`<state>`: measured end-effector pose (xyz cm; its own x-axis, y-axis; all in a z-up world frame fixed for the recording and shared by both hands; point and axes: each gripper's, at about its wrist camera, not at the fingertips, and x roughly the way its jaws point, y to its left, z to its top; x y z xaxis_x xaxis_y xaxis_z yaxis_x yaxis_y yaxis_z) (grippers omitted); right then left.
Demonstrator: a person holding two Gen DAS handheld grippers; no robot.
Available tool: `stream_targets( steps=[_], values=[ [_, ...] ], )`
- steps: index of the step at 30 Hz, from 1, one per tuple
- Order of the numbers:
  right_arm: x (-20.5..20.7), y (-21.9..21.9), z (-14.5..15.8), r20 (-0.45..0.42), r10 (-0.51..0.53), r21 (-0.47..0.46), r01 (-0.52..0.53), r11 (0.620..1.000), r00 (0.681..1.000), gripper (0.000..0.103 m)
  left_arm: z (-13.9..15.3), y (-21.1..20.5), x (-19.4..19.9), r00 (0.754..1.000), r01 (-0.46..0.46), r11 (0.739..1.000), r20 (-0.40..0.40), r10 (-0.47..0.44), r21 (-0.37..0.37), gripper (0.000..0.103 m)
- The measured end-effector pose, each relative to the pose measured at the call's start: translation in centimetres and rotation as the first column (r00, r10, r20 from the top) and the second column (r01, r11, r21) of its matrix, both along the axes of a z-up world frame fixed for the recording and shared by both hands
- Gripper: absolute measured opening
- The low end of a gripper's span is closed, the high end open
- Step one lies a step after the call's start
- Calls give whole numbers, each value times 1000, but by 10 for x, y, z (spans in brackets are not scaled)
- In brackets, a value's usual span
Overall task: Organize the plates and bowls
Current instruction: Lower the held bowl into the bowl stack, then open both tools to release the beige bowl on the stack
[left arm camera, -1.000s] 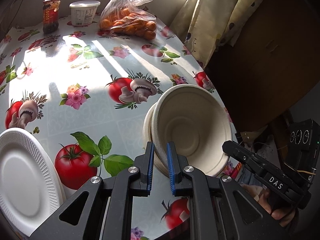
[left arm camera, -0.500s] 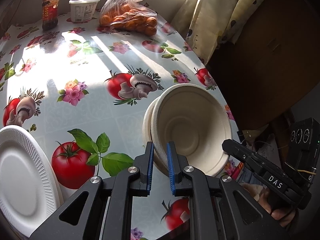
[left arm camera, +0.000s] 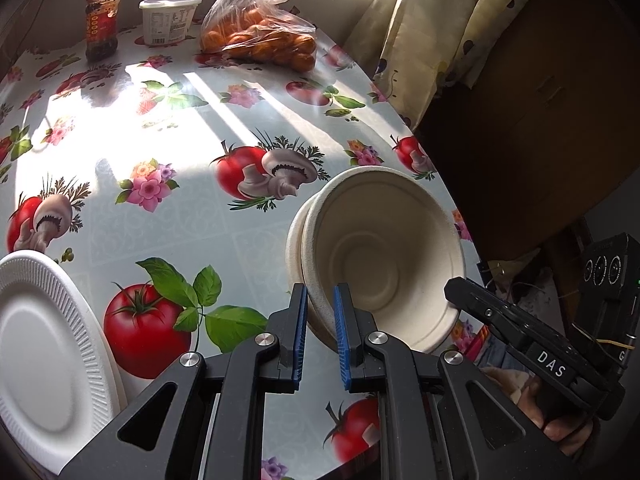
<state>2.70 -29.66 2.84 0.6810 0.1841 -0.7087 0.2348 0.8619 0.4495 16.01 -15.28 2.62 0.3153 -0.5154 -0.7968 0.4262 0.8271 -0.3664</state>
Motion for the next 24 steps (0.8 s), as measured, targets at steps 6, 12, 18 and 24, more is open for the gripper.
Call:
stream_targets(
  steps=[6, 12, 18, 24],
  values=[
    [0, 0, -1, -3, -3, -6, 3, 1000, 1000, 16, 0, 0, 1, 1000, -1, 1000, -2, 1, -6, 14],
    [0, 0, -1, -3, -4, -8, 4, 1000, 1000, 16, 0, 0, 0, 1000, -2, 1000, -5, 2, -5, 14],
    [0, 0, -1, -5, -5, -10, 5, 1000, 1000, 16, 0, 0, 0, 1000, 0, 1000, -7, 0, -9, 14],
    [0, -1, -2, -7, -5, -13, 5, 1000, 1000, 16, 0, 0, 0, 1000, 0, 1000, -6, -1, -7, 14]
  ],
)
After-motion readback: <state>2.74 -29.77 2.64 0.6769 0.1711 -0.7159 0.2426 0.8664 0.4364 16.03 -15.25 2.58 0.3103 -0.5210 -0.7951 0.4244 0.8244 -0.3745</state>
